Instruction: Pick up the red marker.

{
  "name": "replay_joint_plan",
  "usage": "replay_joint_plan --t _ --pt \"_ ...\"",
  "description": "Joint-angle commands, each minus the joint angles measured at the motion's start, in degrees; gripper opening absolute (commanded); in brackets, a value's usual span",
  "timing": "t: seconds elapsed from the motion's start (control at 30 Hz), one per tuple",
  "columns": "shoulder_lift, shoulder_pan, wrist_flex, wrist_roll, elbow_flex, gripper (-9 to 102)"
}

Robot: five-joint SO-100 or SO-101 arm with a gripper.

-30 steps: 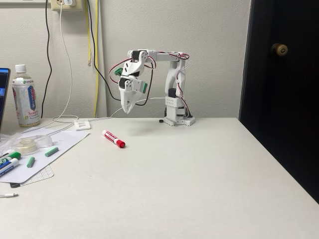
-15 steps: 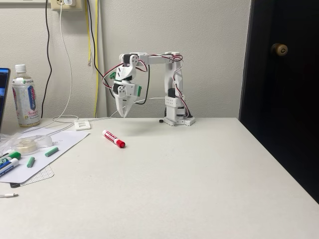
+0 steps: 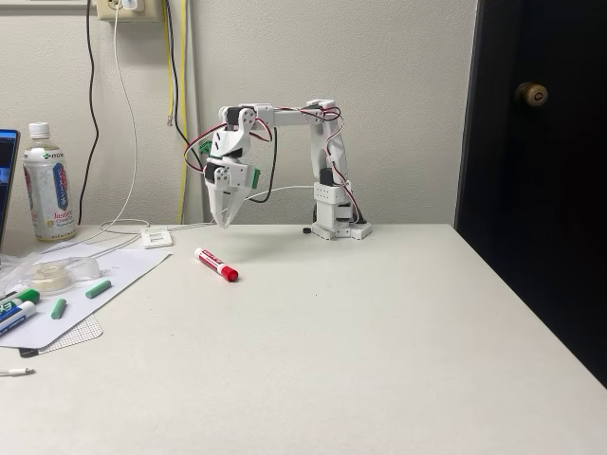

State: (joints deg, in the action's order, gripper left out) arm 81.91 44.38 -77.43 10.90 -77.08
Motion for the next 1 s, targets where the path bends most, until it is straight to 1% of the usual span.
replay_joint_plan --t 0.0,0.43,0.73,0.87,0.97 --pt "0.35 -0.53 0.70 -0.70 2.37 8" --pt "-4.48 -0.79 3.34 -2.64 2.37 28" --pt "-7.56 0.70 4.48 -4.04 2.11 29" --pt "-9.14 1.14 3.96 -4.04 1.85 34" --pt "-10.02 1.32 3.69 -4.31 1.76 35"
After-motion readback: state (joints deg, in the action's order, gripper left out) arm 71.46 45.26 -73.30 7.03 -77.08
